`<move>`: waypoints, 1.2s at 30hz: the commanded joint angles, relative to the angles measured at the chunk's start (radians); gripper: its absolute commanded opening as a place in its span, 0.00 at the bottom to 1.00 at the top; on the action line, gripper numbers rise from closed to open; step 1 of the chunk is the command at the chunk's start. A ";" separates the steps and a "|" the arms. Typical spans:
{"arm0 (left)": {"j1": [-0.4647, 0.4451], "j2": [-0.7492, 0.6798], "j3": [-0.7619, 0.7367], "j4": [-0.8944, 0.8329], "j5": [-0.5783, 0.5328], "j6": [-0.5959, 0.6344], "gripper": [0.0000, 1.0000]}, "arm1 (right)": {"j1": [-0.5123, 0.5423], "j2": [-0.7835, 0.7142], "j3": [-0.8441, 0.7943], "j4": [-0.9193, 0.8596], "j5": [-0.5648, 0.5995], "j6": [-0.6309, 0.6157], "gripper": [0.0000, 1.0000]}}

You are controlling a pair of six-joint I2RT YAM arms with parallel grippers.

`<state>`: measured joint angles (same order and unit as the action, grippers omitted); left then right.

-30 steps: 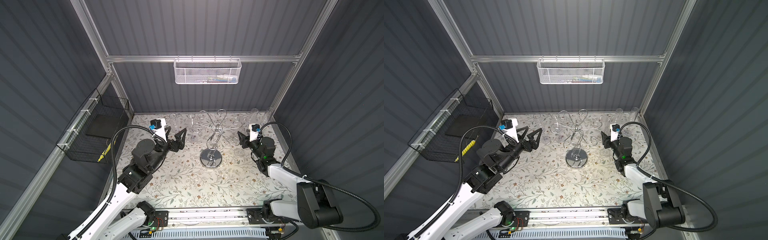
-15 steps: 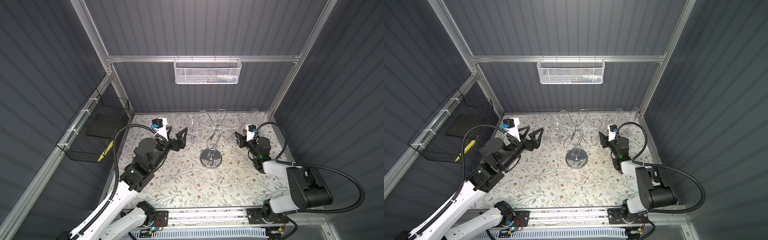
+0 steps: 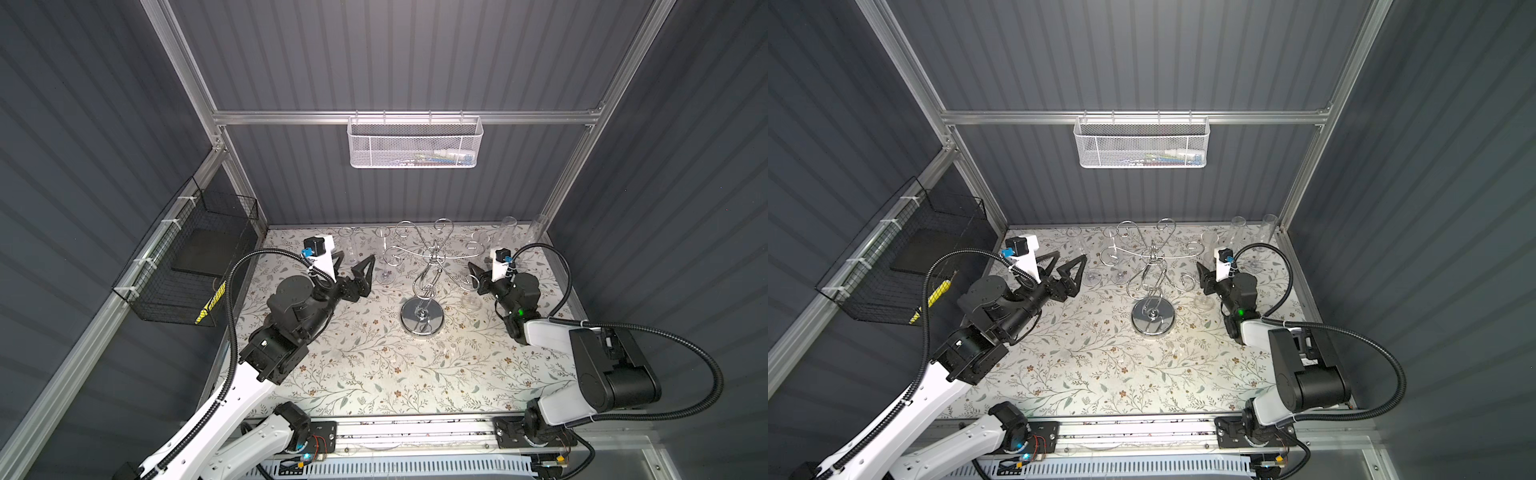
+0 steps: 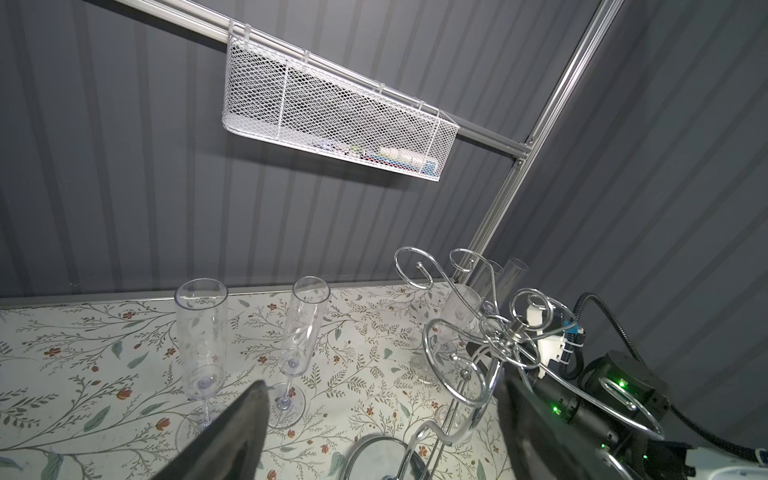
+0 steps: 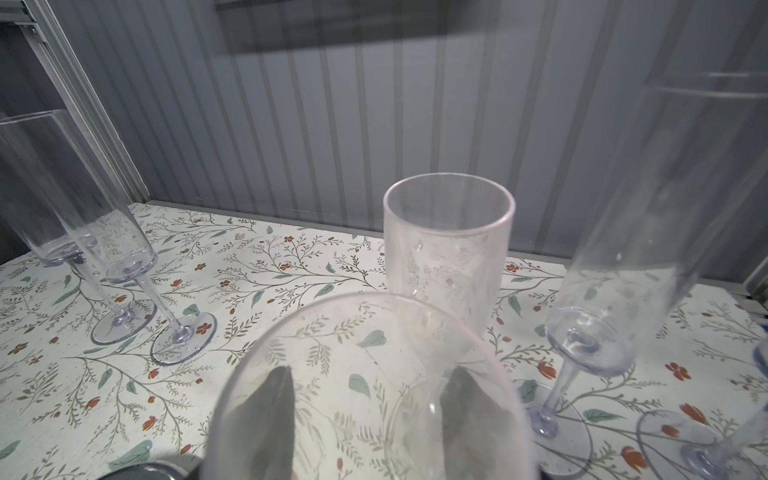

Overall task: Take the wine glass off the wine glass rack
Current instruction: 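Lower the flute upright onto the table among the standing flutes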

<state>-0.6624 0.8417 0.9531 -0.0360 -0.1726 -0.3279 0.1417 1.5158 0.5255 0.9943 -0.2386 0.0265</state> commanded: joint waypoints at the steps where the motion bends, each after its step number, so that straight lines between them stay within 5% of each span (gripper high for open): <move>1: -0.005 -0.021 -0.004 0.013 0.001 -0.017 0.87 | -0.002 0.007 0.034 0.029 -0.014 0.004 0.58; 36: -0.004 -0.010 0.002 0.005 0.002 -0.005 0.88 | -0.001 0.033 0.147 -0.152 -0.015 0.004 0.59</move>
<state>-0.6624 0.8333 0.9531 -0.0395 -0.1726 -0.3370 0.1417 1.5349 0.6342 0.8513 -0.2436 0.0265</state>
